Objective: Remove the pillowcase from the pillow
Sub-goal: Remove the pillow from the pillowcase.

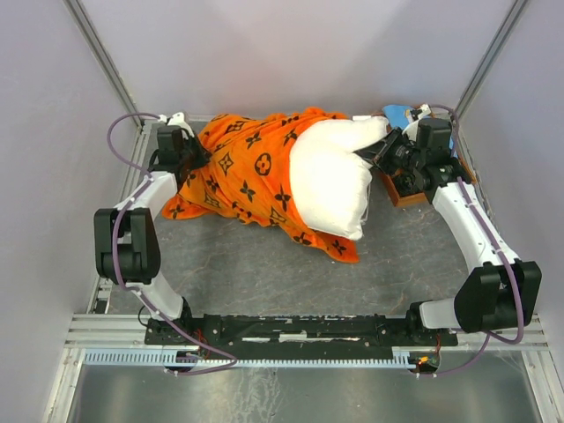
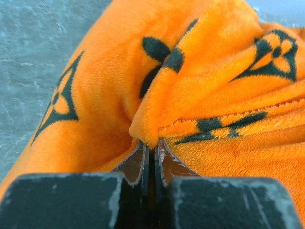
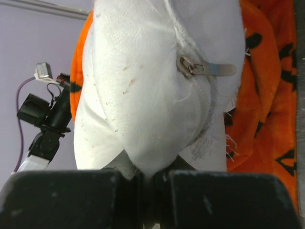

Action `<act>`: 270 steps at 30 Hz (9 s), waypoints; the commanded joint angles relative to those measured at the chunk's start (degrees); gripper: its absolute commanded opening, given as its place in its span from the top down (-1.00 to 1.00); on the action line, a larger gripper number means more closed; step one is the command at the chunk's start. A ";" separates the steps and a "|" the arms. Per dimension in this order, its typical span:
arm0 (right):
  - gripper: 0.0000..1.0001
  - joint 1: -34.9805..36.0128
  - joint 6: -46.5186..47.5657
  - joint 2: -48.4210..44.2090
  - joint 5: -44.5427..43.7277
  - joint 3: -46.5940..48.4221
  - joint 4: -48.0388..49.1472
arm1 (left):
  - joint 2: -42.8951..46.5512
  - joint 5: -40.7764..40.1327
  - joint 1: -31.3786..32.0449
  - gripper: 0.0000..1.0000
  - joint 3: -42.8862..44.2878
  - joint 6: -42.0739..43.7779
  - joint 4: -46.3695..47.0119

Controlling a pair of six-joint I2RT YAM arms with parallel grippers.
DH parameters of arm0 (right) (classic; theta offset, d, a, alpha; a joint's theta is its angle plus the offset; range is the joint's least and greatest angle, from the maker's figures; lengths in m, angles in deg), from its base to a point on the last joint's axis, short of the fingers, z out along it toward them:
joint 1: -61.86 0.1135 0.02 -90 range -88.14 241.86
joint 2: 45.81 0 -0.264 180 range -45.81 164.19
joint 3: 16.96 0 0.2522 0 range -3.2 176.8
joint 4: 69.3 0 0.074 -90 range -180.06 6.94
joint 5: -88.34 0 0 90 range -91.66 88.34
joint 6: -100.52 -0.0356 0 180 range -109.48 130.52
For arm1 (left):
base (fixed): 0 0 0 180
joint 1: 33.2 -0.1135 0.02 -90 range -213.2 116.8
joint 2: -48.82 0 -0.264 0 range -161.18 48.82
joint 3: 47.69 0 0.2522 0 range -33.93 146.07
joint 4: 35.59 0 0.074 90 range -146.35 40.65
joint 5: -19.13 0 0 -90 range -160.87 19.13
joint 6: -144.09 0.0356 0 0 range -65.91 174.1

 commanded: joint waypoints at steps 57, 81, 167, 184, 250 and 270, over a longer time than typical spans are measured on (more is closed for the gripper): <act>0.97 3.92 2.88 -4.16 -7.47 10.21 0.75 | 1.47 -8.39 19.10 0.87 6.57 5.16 8.46; 0.97 1.44 5.30 -4.06 -9.32 12.95 -0.82 | 17.15 3.25 -1.52 -0.99 9.59 -2.54 -1.98; 0.97 -16.70 -15.83 0.55 1.64 15.98 17.47 | 69.42 -13.03 -12.91 -0.60 -39.82 -17.71 -3.00; 0.97 -10.64 -4.54 -4.59 4.35 7.91 10.05 | 19.02 12.66 2.30 -0.98 -13.35 -8.79 5.26; 0.97 -1.72 1.44 -4.67 7.82 10.31 9.30 | 5.08 -20.49 11.40 0.95 2.40 3.02 -0.09; 0.97 -8.86 -3.25 -7.11 6.04 9.47 12.50 | 18.69 -4.02 -6.66 -0.96 -12.90 -8.63 4.61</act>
